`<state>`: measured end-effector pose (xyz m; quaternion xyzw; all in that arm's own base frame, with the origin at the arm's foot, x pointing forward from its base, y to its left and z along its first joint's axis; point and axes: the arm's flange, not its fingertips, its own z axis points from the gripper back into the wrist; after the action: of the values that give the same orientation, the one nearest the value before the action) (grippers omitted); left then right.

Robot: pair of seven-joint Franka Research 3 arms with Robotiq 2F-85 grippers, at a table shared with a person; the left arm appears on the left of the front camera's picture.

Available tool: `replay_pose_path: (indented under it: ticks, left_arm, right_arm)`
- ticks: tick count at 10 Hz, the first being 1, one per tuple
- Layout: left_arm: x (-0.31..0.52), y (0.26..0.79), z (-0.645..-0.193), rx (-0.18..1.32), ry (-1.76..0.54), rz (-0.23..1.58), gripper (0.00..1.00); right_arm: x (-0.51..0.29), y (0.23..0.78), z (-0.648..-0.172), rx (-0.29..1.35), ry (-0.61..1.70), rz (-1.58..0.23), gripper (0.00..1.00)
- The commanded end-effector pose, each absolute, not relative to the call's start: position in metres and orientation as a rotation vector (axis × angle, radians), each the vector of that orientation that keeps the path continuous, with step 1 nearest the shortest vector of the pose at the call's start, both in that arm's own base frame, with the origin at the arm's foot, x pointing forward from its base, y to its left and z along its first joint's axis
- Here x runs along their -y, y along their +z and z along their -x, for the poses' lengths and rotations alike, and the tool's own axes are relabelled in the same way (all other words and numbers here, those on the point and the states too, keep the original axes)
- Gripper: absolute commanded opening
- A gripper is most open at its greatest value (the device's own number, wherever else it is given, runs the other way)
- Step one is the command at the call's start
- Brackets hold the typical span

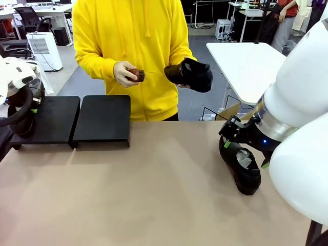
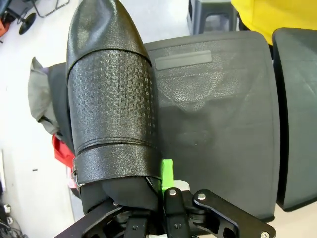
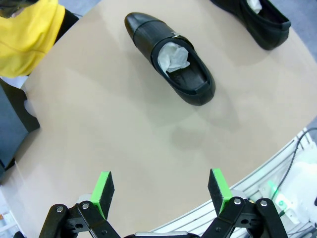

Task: Organize the shoes by placing them on the stand.
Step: Place the Shoe from the middle of the table onto the Shoes Stand.

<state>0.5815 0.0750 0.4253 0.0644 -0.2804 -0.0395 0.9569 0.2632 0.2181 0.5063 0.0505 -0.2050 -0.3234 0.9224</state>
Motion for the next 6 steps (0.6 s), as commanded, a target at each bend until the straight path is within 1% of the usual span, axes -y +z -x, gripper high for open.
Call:
replay_pose_path:
  ticks: [1,2,3,6]
  left_arm:
    - [-0.085,0.428,-0.583,0.608,-0.107,-0.121,0.25]
    - [-0.086,0.427,-0.583,0.601,-0.103,-0.122,0.44]
    - [-0.086,0.427,-0.582,0.605,-0.103,-0.121,0.61]
    - [-0.088,0.436,-0.568,0.626,-0.074,-0.105,0.61]
  right_arm:
    - [-0.217,0.507,-0.266,0.418,-0.646,-0.12,1.0]
    - [-0.217,0.507,-0.266,0.418,-0.646,-0.12,1.0]
    - [-0.217,0.507,-0.266,0.418,-0.646,-0.12,1.0]
    - [-0.217,0.507,-0.266,0.418,-0.646,-0.12,1.0]
